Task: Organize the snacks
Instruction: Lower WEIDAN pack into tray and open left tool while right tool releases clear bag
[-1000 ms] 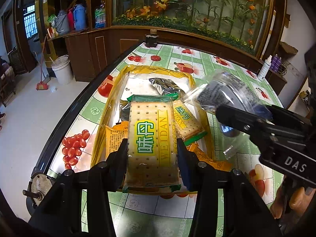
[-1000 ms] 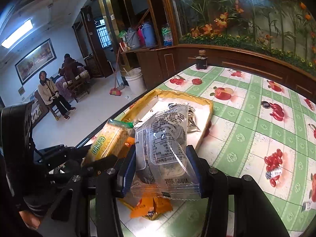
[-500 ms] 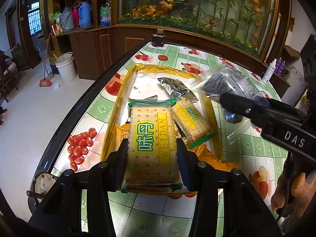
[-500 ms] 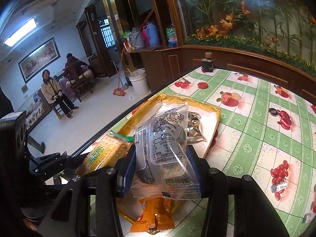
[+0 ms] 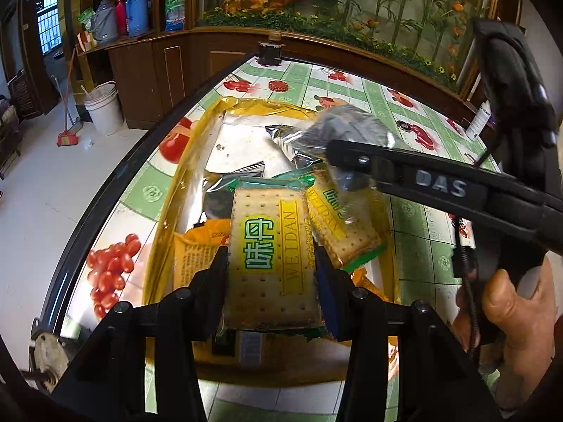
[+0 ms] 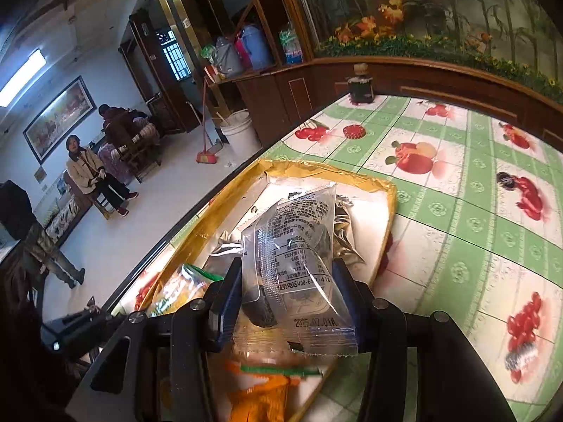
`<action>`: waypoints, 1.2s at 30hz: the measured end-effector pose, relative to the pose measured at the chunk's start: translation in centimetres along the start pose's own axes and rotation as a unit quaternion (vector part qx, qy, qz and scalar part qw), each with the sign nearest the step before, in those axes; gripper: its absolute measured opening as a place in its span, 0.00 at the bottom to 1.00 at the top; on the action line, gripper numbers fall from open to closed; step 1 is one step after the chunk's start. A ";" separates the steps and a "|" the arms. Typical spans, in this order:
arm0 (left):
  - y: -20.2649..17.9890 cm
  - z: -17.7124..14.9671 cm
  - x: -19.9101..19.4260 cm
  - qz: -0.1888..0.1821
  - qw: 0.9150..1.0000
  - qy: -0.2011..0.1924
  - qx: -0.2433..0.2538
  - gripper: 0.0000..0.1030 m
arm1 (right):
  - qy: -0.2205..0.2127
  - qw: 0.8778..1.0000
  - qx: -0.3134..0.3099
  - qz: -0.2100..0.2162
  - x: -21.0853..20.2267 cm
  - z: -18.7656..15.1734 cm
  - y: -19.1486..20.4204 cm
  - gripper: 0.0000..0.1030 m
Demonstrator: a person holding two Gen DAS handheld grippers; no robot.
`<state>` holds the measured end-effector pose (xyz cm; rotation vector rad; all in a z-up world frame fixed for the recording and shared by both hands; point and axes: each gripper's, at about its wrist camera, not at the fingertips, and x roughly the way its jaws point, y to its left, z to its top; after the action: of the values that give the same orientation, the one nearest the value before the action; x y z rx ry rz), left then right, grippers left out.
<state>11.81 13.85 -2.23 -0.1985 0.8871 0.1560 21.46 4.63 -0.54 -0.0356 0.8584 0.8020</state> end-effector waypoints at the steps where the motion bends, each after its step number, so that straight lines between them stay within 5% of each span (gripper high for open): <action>1: -0.1 0.2 0.3 0.003 1.000 0.002 0.001 0.43 | 0.004 1.000 -0.001 -0.002 0.8 0.4 -0.1 0.48; 13: -0.6 0.3 1.1 0.042 0.999 -0.010 0.026 0.43 | 0.045 0.999 -0.001 0.014 5.5 2.6 0.1 0.50; 19: -0.4 0.2 0.2 0.042 0.999 -0.022 0.022 0.63 | 0.053 0.998 -0.004 0.012 5.7 2.3 0.4 0.55; 22: -0.2 0.0 -0.6 0.045 0.998 -0.028 0.016 0.67 | 0.046 0.999 0.000 0.005 4.8 2.1 0.3 0.71; 36: -1.2 -0.8 -5.0 0.042 0.996 -0.070 0.020 0.67 | -0.013 0.998 0.063 -0.007 -5.7 -3.1 -2.8 0.72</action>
<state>8.33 12.22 1.30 -0.1106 0.7596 0.2275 19.01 -1.97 0.50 0.0788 0.8814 0.7324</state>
